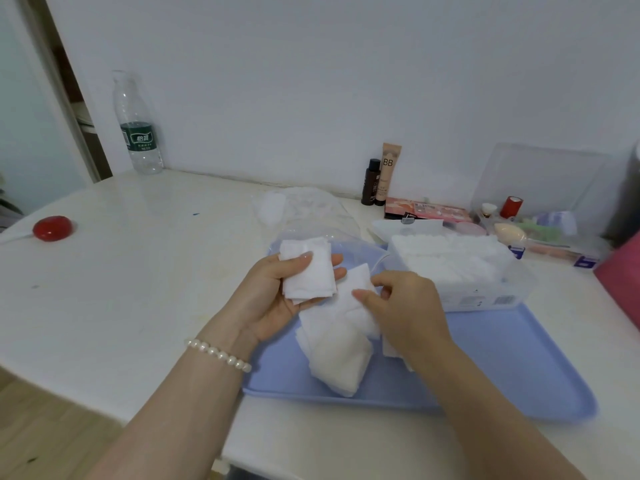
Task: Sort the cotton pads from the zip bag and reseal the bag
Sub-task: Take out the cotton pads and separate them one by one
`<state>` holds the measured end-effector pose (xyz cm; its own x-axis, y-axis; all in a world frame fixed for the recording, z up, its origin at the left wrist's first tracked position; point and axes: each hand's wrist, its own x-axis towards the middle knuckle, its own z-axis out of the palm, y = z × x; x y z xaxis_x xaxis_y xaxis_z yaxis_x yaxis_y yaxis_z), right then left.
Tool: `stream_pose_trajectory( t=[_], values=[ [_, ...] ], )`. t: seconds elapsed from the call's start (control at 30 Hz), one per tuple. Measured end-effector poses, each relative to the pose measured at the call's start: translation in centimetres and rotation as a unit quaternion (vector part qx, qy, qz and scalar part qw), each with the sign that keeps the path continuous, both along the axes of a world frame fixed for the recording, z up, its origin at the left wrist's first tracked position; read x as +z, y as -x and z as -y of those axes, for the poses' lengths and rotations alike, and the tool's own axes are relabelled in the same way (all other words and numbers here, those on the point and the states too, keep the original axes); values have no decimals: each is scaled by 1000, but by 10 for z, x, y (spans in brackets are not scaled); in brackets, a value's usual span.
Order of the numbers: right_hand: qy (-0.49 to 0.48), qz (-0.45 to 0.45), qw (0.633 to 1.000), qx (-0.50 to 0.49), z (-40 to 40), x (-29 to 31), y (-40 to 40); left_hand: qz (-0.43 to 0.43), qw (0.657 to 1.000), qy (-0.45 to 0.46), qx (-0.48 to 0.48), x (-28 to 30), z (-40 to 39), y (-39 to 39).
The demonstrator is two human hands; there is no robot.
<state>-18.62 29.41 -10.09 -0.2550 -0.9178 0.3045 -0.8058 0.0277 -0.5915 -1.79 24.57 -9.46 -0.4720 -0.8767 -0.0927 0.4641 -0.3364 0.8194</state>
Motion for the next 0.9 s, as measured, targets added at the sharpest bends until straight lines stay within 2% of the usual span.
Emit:
stream_pose_trajectory(
  t=[0.07,0.2,0.3,0.37,0.43,0.5,0.57,0.63,0.7,0.73,0.8,0.9],
  values=[
    [39,0,999,-2,0,-1,-3,-2,1000,-2,1,0,0,-1],
    [101,78,992,23,-7,12,9,-6,1000,-8,2,0,0,-3],
    [125,64,990,16,-15,33,26,-9,1000,-7,0,1,0,-3],
    [38,110,992,41,-21,47,41,-21,1000,-8,-2,2,-1,-4],
    [-121,129,980,91,-28,57,55,-29,1000,-8,-6,3,-1,-5],
    [-254,53,959,112,-32,56,62,-30,999,-9,-6,3,-2,-5],
    [-289,-33,952,98,-30,49,61,-32,999,-10,-5,4,-2,-4],
    [-269,-114,955,38,-26,43,52,-31,999,-11,-6,4,-3,-3],
    [-196,-178,963,-48,-24,39,38,-26,1000,-12,-8,4,-4,-3],
    [-148,-184,969,-72,-24,39,30,-23,1000,-11,-9,4,-4,-2],
    [-78,-147,984,-58,-22,36,12,-20,1000,-12,-11,3,-4,-1],
    [-118,-100,988,-16,-13,23,-5,-24,999,-21,-13,2,-5,1]
  ],
)
